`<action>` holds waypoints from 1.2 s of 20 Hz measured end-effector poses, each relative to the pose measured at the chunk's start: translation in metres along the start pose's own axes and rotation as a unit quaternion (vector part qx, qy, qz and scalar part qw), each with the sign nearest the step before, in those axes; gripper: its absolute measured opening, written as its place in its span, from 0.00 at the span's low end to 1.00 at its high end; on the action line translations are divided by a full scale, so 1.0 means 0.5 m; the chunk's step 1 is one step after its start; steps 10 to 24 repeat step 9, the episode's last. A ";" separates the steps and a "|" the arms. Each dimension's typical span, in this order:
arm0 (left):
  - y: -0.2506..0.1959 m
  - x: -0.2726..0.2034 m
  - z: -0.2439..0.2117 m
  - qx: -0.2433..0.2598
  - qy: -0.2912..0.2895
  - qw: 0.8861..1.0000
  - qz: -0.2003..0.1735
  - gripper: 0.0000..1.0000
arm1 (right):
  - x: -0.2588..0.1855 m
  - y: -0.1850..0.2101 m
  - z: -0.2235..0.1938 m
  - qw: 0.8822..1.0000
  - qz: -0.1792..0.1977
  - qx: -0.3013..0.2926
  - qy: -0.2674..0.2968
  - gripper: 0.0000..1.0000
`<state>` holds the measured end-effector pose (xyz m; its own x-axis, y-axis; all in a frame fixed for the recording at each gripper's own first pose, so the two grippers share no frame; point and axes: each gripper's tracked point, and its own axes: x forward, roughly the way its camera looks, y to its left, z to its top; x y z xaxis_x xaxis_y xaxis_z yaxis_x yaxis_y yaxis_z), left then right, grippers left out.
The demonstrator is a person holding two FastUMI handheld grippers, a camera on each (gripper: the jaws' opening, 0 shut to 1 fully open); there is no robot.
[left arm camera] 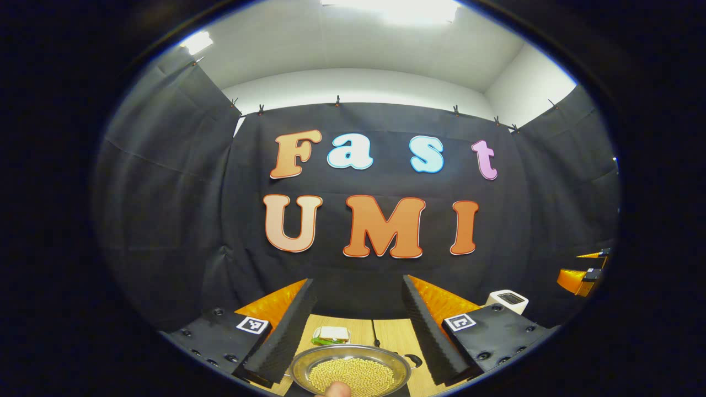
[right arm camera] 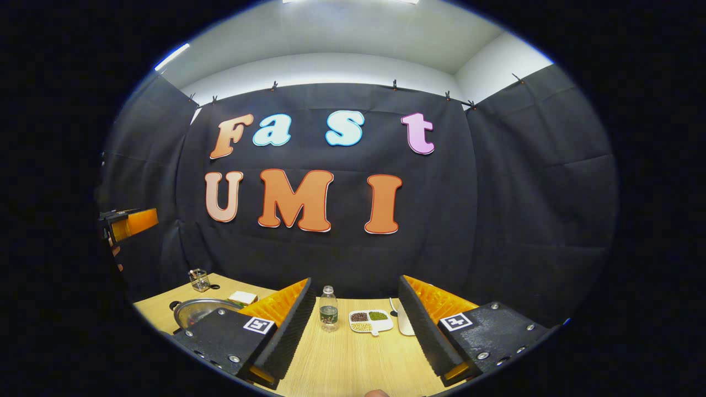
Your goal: First push the handle of the pot to place it horizontally, then grasp the pot with both hands and set it on the induction cooktop.
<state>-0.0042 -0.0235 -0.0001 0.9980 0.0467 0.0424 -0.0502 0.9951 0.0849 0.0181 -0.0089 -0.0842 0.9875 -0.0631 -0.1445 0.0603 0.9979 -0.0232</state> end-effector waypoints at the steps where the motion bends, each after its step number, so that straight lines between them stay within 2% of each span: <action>1: -0.009 -0.003 0.004 0.000 -0.002 1.000 -0.003 1.00 | -0.004 0.002 -0.002 1.000 0.005 0.002 0.003 0.94; 9: -0.024 -0.012 0.017 0.009 -0.004 1.000 0.001 1.00 | -0.012 -0.024 0.001 1.000 0.005 0.016 -0.003 0.94; 24: -0.024 -0.012 0.017 0.009 -0.004 1.000 0.001 1.00 | -0.012 -0.024 0.001 1.000 0.005 0.016 -0.003 0.94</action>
